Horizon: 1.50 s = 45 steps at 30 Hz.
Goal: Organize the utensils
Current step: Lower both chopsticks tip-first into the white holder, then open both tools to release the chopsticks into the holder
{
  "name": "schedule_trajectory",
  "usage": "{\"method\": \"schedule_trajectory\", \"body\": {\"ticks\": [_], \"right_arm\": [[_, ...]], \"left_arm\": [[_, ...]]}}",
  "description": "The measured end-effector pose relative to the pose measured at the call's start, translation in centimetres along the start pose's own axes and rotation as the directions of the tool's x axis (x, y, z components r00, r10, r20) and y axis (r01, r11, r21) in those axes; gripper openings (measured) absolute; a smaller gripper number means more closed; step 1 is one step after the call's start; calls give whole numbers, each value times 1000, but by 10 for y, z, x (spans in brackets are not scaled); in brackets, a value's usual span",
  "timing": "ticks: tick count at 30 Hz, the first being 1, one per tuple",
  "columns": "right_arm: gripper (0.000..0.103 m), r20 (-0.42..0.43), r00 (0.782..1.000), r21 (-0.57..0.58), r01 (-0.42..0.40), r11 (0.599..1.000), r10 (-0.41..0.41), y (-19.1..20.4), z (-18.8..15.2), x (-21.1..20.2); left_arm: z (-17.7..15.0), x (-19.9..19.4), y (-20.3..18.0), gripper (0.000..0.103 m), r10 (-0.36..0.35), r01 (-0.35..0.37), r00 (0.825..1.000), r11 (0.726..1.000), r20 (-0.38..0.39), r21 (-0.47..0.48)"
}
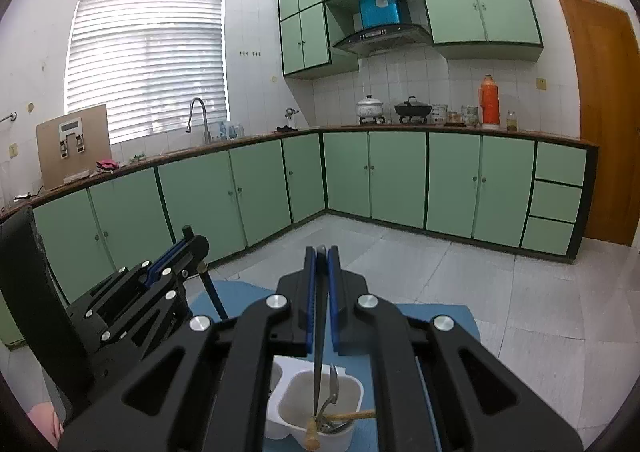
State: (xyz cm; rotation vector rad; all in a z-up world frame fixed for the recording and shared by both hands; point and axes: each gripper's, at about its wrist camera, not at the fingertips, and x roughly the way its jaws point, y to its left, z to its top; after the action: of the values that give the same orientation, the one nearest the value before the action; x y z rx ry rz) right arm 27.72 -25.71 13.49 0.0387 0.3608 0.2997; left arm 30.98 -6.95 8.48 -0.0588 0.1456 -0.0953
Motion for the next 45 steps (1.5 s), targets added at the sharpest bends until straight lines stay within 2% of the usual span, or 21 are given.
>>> {"method": "schedule_trajectory", "body": {"ticks": [5, 23, 27, 30, 36, 40, 45], "right_arm": [[5, -28, 1000, 9, -3, 1000, 3, -1, -10, 11], [6, -96, 995, 46, 0, 999, 5, -10, -27, 20], [9, -90, 996, 57, 8, 998, -3, -15, -28, 15], [10, -80, 997, 71, 8, 997, -2, -19, -27, 8], [20, -50, 999, 85, 17, 996, -13, -25, -25, -8], [30, -26, 999, 100, 28, 995, -25, -29, -24, -20], [38, 3, 999, 123, 37, 992, -38, -36, -24, -39]], "left_arm": [[-11, 5, 2, 7, 10, -10, 1000, 1000, -6, 9], [-9, 2, 7, 8, 10, -10, 1000, 1000, -7, -6], [-9, -2, 9, 19, 5, -5, 1000, 1000, -11, -14], [-8, -6, 9, 23, 2, -2, 1000, 1000, -5, -11], [-6, -13, 7, 29, -1, 1, 1000, 1000, 6, -1], [-4, -17, 6, 33, 0, 0, 1000, 1000, 13, 0], [-2, -26, 8, 48, 10, -10, 1000, 1000, 26, -3]]}}
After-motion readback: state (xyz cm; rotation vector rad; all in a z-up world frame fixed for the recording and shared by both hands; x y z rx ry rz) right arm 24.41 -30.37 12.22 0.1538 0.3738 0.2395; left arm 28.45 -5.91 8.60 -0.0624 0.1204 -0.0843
